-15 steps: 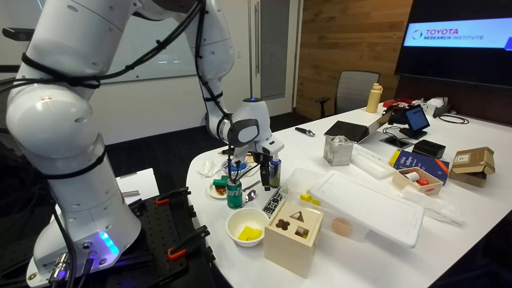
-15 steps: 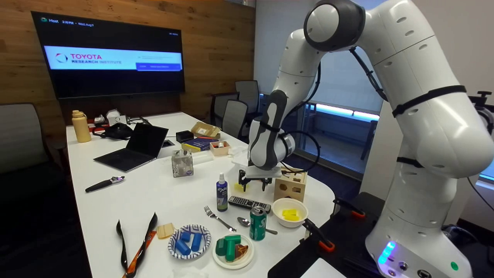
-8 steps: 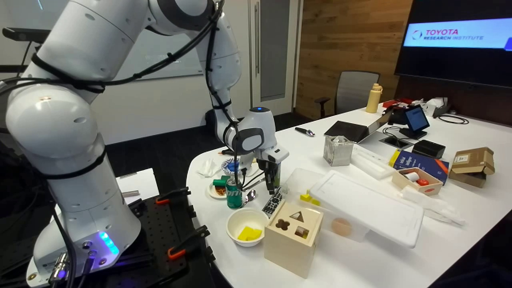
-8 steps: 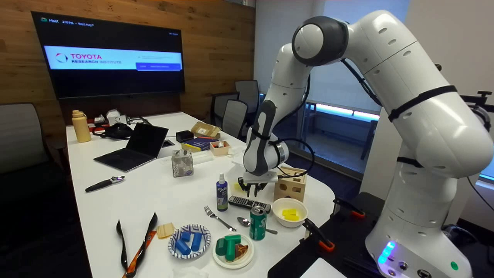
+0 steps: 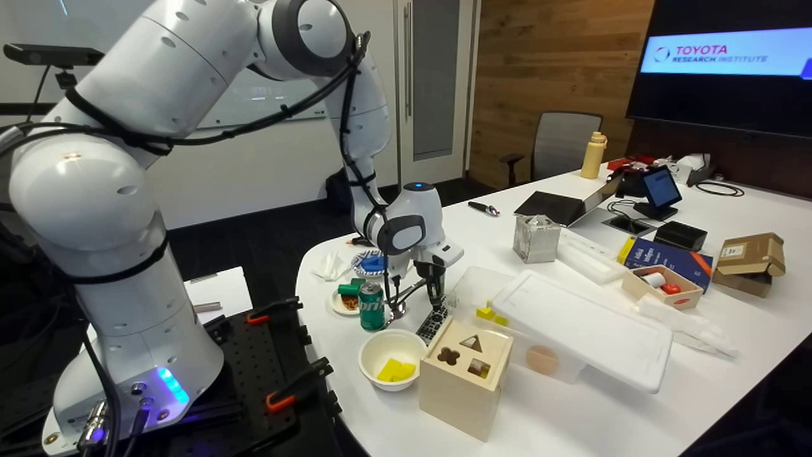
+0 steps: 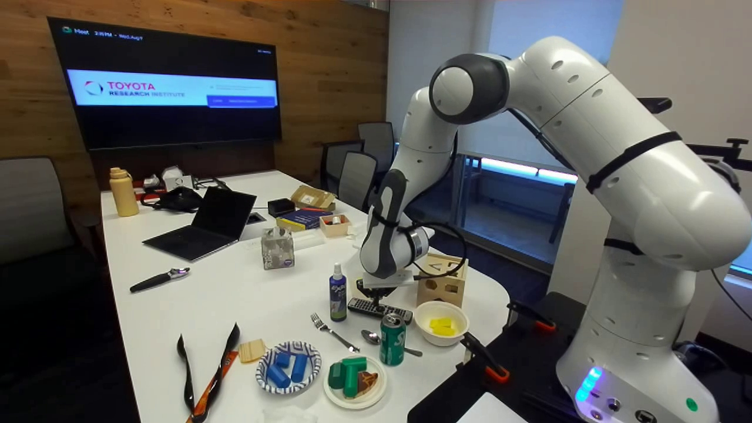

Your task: Press the center button of the remote

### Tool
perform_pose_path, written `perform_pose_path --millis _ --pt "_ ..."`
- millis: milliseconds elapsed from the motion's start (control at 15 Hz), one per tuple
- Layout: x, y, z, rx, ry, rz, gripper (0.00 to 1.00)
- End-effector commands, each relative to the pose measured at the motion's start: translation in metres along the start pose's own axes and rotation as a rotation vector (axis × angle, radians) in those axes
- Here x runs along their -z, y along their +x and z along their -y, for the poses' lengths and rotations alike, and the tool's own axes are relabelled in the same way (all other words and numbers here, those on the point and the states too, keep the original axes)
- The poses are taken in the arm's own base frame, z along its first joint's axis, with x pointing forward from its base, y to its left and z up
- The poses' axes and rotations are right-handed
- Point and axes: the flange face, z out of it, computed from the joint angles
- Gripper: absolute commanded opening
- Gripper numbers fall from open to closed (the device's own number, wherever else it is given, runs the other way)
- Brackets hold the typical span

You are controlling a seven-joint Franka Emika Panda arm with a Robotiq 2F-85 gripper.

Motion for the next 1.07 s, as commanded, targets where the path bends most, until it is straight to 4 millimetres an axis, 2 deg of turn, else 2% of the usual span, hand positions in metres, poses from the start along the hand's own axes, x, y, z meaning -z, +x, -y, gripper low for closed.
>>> perform_pose_path --millis 0,733,1000 --pt "-0.006 0.002 0.006 0.005 -0.005 -0.001 0.0" --pt "-0.008 0.001 0.008 0.031 -0.097 -0.02 0.0" --pt "-0.02 0.0 0.001 0.031 -0.117 0.016 0.0"
